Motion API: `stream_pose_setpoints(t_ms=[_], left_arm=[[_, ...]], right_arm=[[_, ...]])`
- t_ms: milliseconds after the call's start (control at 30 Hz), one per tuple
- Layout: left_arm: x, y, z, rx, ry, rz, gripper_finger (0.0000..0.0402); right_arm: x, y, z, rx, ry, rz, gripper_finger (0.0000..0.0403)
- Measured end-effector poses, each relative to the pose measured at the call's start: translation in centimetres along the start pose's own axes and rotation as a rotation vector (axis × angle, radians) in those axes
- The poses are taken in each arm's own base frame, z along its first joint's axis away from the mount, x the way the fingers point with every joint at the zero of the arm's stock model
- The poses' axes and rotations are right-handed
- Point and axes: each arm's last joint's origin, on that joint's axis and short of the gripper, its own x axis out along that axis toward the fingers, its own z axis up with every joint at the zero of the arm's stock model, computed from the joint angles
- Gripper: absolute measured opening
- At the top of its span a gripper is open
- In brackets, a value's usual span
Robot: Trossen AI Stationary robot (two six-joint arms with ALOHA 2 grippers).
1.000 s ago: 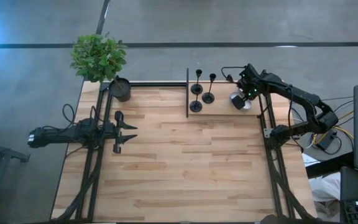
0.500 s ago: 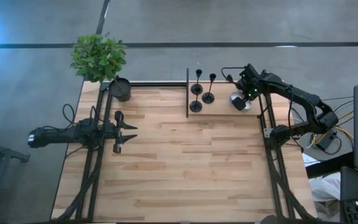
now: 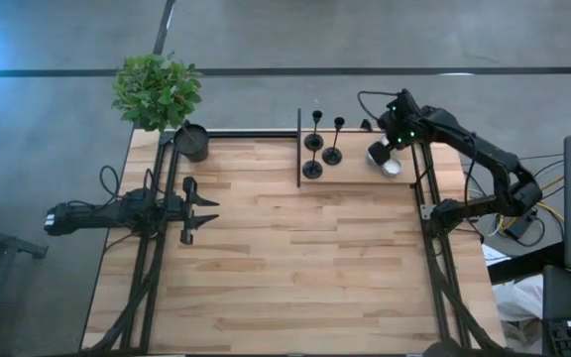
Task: Pick & Place candle stick holders
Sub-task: Return to Home Position
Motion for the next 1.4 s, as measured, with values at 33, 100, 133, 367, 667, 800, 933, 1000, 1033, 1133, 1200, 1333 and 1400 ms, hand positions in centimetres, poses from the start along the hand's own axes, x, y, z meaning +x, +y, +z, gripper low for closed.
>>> stream_pose_setpoints(t_ms=[33, 100, 133, 367, 667, 800, 933, 1000, 1033, 1133, 1200, 1333, 1400], left_arm=[[0.0, 0.0, 0.0, 0.000, 0.000, 0.000, 0.0152], [0.0, 0.0, 0.0, 0.000, 0.000, 0.000, 0.0152], [0.0, 0.0, 0.0, 0.000, 0.000, 0.000, 0.0152], [0.0, 0.0, 0.0, 0.000, 0.000, 0.000, 0.0152], [0.0, 0.0, 0.0, 0.000, 0.000, 0.000, 0.0152], [0.0, 0.0, 0.0, 0.000, 0.000, 0.000, 0.0152], [0.0, 0.0, 0.0, 0.000, 0.000, 0.000, 0.0152], [0.0, 0.0, 0.0, 0.000, 0.000, 0.000, 0.0152], [0.0, 0.0, 0.0, 0.000, 0.000, 0.000, 0.0152], [0.0, 0.0, 0.0, 0.000, 0.000, 0.000, 0.0152], [0.0, 0.0, 0.0, 0.000, 0.000, 0.000, 0.0152], [0.0, 0.0, 0.0, 0.000, 0.000, 0.000, 0.0152], [0.0, 0.0, 0.0, 0.000, 0.000, 0.000, 0.0152]], right_arm=[[-0.3, 0.0, 0.3, 0.008, -0.014, 0.013, 0.0349], [-1.1, 0.1, 0.9, 0.016, -0.044, 0.035, 0.0348], [-1.5, 0.2, 1.2, 0.020, -0.058, 0.052, 0.0347], [-5.2, 1.2, 3.1, 0.026, -0.116, 0.206, 0.0328], [-11.3, 4.0, 3.3, -0.019, -0.162, 0.267, 0.0324], [-13.8, 5.6, 2.2, -0.023, -0.227, 0.311, 0.0324], [-15.9, 7.0, 0.6, 0.004, -0.264, 0.359, 0.0324], [-16.8, 7.6, -0.3, 0.018, -0.273, 0.392, 0.0324], [-17.2, 7.9, -0.7, 0.022, -0.278, 0.406, 0.0324], [-18.2, 8.9, -1.8, 0.018, -0.302, 0.422, 0.0323], [-18.6, 9.6, -2.5, 0.011, -0.310, 0.420, 0.0314], [-19.1, 10.9, -3.4, 0.010, -0.321, 0.406, 0.0274], [-19.1, 11.5, -3.9, 0.010, -0.322, 0.397, 0.0250]])
